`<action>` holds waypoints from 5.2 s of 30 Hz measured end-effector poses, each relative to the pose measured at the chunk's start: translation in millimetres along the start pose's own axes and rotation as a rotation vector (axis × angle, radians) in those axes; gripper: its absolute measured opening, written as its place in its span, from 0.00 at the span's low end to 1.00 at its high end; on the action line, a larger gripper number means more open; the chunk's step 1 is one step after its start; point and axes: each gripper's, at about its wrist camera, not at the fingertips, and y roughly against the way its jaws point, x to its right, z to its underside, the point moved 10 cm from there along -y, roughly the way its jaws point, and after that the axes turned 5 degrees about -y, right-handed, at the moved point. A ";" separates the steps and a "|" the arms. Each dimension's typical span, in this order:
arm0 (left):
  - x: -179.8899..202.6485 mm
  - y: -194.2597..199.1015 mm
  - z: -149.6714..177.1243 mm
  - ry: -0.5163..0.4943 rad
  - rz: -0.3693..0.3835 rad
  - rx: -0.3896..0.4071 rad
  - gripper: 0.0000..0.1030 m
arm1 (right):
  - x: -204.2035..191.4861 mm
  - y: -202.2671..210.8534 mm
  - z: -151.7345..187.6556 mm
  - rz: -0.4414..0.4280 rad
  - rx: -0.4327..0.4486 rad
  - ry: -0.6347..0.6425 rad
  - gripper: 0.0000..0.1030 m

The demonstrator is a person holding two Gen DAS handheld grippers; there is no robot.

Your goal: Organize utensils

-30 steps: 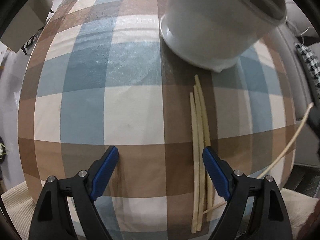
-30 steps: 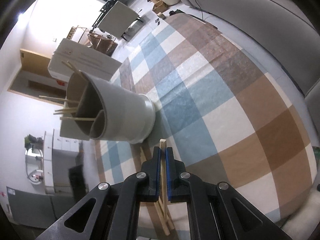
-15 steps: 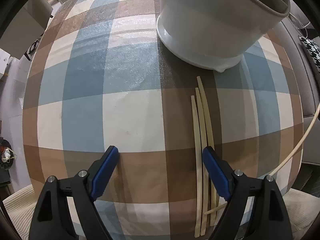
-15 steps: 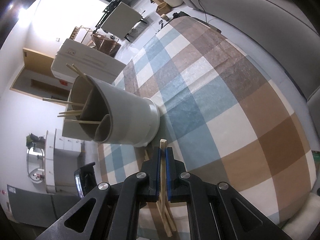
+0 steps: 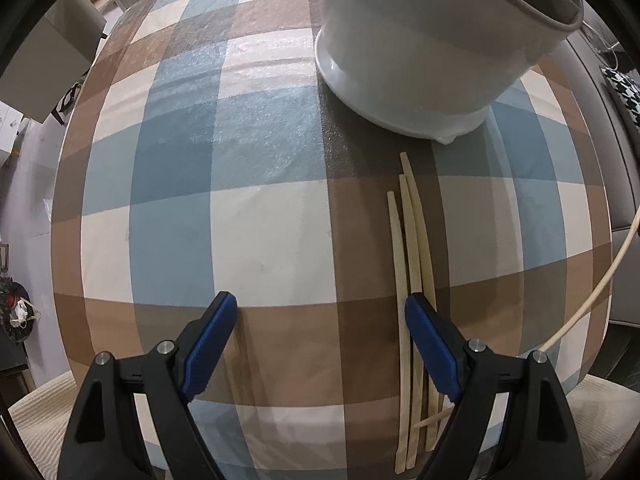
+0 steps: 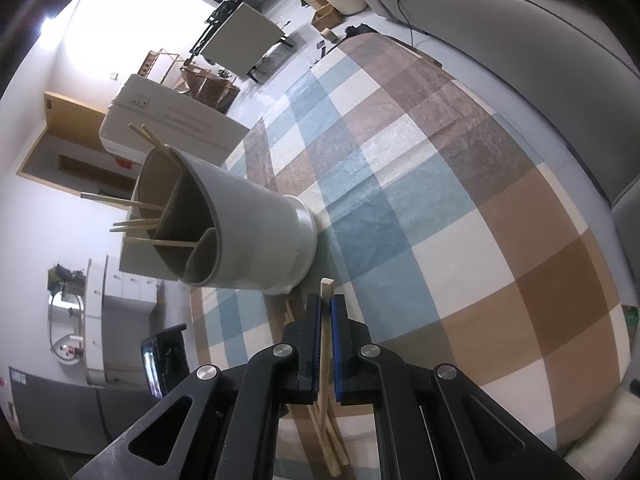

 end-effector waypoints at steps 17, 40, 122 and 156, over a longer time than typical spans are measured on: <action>21.0 12.2 -37.1 -0.061 0.006 0.067 0.07 | -6.9 1.0 -2.5 0.000 0.013 0.014 0.04; 23.6 122.8 -63.0 -0.027 0.228 0.509 0.00 | -72.5 12.3 15.2 0.032 0.094 0.323 0.04; 18.6 -17.3 -48.8 -0.447 0.070 0.179 0.07 | -1.8 -23.0 18.0 0.187 -0.032 0.262 0.33; -64.7 23.6 9.5 -0.346 0.053 0.164 0.56 | -9.0 -123.9 -87.2 0.400 0.064 0.380 0.06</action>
